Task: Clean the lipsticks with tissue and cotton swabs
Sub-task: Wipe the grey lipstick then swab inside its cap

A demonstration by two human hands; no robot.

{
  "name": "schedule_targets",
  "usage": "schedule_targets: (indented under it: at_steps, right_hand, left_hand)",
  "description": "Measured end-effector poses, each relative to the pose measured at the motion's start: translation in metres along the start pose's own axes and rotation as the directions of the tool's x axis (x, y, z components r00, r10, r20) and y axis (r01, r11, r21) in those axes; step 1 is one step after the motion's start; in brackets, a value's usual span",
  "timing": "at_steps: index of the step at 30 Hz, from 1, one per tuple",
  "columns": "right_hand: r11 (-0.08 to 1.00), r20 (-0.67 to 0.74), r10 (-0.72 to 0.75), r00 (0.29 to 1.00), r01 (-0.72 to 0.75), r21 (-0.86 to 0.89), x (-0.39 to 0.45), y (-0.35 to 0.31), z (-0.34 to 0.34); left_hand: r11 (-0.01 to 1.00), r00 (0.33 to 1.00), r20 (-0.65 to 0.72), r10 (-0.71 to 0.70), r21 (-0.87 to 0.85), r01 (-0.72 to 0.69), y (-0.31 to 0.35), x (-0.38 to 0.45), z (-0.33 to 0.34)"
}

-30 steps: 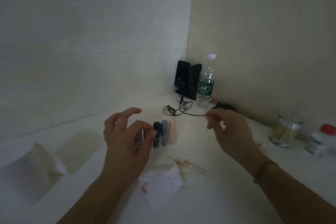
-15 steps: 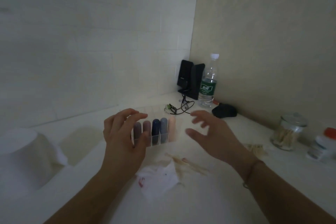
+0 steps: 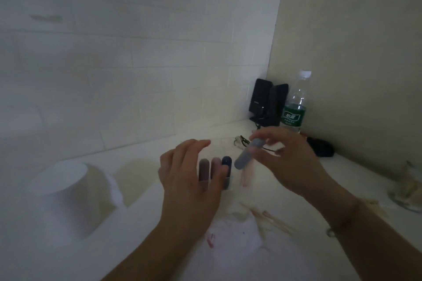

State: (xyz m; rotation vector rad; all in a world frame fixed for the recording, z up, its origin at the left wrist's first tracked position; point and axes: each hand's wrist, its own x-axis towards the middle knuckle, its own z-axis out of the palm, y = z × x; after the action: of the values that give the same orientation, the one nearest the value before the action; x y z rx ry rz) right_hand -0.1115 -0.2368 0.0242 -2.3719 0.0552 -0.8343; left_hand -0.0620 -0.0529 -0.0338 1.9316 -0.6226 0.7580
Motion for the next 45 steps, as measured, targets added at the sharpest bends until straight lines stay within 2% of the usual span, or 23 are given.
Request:
schedule_targets:
  at_steps: [2,4,7,9,11,13,17,19,21,24,26,28,29,31,35,38,42,43,45]
  right_hand:
    - [0.974,0.056,0.075,0.996,-0.085,0.212,-0.018,-0.013,-0.011]
    - [0.912,0.11,0.091,0.99,-0.127,0.389,-0.036,-0.023,-0.009]
    - [0.838,0.153,0.141,0.978,-0.2,0.508,-0.053,-0.026,0.004]
    - [0.777,0.216,0.129,0.968,-0.234,0.584,-0.057,-0.023,0.011]
    - [0.758,0.241,0.097,0.966,-0.229,0.611,-0.06,-0.021,0.016]
    - [0.824,0.198,0.04,0.979,-0.144,0.548,-0.063,-0.018,0.021]
    - [0.87,0.13,-0.043,0.991,-0.027,0.492,-0.066,-0.018,0.023]
    - [0.864,0.168,-0.067,0.983,-0.027,0.502,-0.065,-0.02,0.018]
    - [0.827,0.175,-0.014,0.984,-0.087,0.555,-0.062,-0.023,0.011]
    - [0.802,0.07,0.184,0.98,-0.191,0.565,-0.053,-0.012,-0.001]
    - [0.831,0.039,0.274,0.961,-0.257,0.494,-0.048,0.003,-0.003]
    - [0.94,0.028,0.295,0.955,-0.295,0.169,-0.046,0.023,-0.003]
    - [0.957,0.023,0.289,0.957,-0.289,-0.024,-0.046,0.031,-0.001]
    - [0.933,0.02,0.303,0.953,-0.292,-0.21,-0.047,0.045,0.002]
    - [0.871,0.059,0.382,0.922,-0.338,-0.355,-0.048,0.061,0.008]
    - [0.855,0.098,0.417,0.904,-0.353,-0.381,-0.05,0.062,0.011]
    - [0.823,0.12,0.432,0.894,-0.336,-0.458,-0.047,0.067,0.012]
    - [0.833,0.064,0.409,0.91,-0.343,-0.435,-0.046,0.064,0.011]
    - [0.916,-0.134,0.232,0.964,-0.262,-0.303,-0.047,0.043,0.005]
  left_hand:
    - [0.997,0.994,0.106,0.018,-0.073,-0.01,0.011,-0.003,-0.004]
    - [0.992,0.97,0.228,0.085,-0.115,-0.059,0.017,-0.007,-0.006]
    - [0.966,0.88,0.425,0.211,-0.226,-0.123,0.026,-0.011,-0.009]
    - [0.941,0.837,0.485,0.253,-0.323,-0.097,0.029,-0.014,-0.008]
    - [0.948,0.841,0.488,0.233,-0.307,-0.085,0.026,-0.018,-0.005]
    - [0.962,0.846,0.485,0.222,-0.249,-0.109,0.024,-0.02,-0.003]
    - [0.947,0.852,0.454,0.262,-0.293,-0.135,0.023,-0.016,-0.007]
    - [0.944,0.846,0.468,0.255,-0.311,-0.112,0.018,-0.016,-0.006]
    - [0.962,0.841,0.51,0.181,-0.269,-0.045,0.014,-0.017,-0.004]
    - [0.955,0.875,0.482,0.045,-0.279,0.105,0.013,-0.017,0.0]
    - [0.863,0.886,0.458,-0.072,-0.416,0.286,0.016,-0.011,-0.001]
    - [0.631,0.838,0.509,-0.196,-0.589,0.505,0.02,-0.004,0.0]
    - [0.527,0.817,0.533,-0.221,-0.64,0.56,0.021,-0.002,-0.001]
    - [0.393,0.785,0.579,-0.221,-0.684,0.615,0.025,0.001,-0.003]
    - [0.13,0.749,0.642,-0.164,-0.738,0.662,0.03,0.003,-0.006]
    - [0.049,0.733,0.664,-0.147,-0.735,0.676,0.03,0.003,-0.008]
    - [0.034,0.706,0.698,-0.12,-0.708,0.706,0.029,0.001,-0.011]
    - [0.028,0.702,0.701,-0.121,-0.705,0.709,0.029,0.001,-0.011]
    - [0.038,0.697,0.703,-0.144,-0.7,0.713,0.03,0.0,-0.011]
